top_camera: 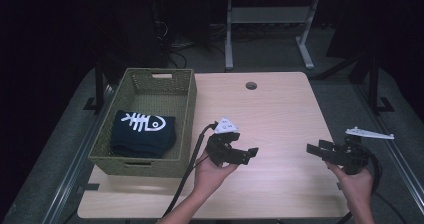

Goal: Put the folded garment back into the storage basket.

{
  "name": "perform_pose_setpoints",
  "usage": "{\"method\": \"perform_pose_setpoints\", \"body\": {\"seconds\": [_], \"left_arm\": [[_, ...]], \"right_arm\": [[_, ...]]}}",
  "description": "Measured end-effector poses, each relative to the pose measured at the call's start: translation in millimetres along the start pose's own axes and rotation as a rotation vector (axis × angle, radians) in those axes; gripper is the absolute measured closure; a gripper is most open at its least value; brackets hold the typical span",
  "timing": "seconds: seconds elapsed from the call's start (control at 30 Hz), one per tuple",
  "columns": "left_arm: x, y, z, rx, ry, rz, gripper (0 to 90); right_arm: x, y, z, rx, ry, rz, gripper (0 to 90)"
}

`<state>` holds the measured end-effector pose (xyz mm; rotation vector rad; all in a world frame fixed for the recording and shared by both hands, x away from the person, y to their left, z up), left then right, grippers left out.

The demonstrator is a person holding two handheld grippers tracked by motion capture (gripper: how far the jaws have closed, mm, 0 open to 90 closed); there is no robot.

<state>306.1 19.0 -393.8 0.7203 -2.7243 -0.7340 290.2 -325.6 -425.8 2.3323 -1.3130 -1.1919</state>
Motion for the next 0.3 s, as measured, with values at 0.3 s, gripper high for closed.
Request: {"method": "perform_pose_setpoints", "body": {"seconds": [0.3], "left_arm": [[11.2,2.6,17.6,0.018,-0.022,0.018,20.1]], "right_arm": [[-4.7,6.2,27.0,0.029,0.02,0.007,26.4]]}}
Point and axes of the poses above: each handheld gripper's, and its own axes: y roughly backward along the jaws, z roughly out of its underside, x roughly to its right, the point moved 2 cm from there along -y, roughly forward along the jaws, and after that the axes turned 10 degrees about -y, right-handed, at the moved point
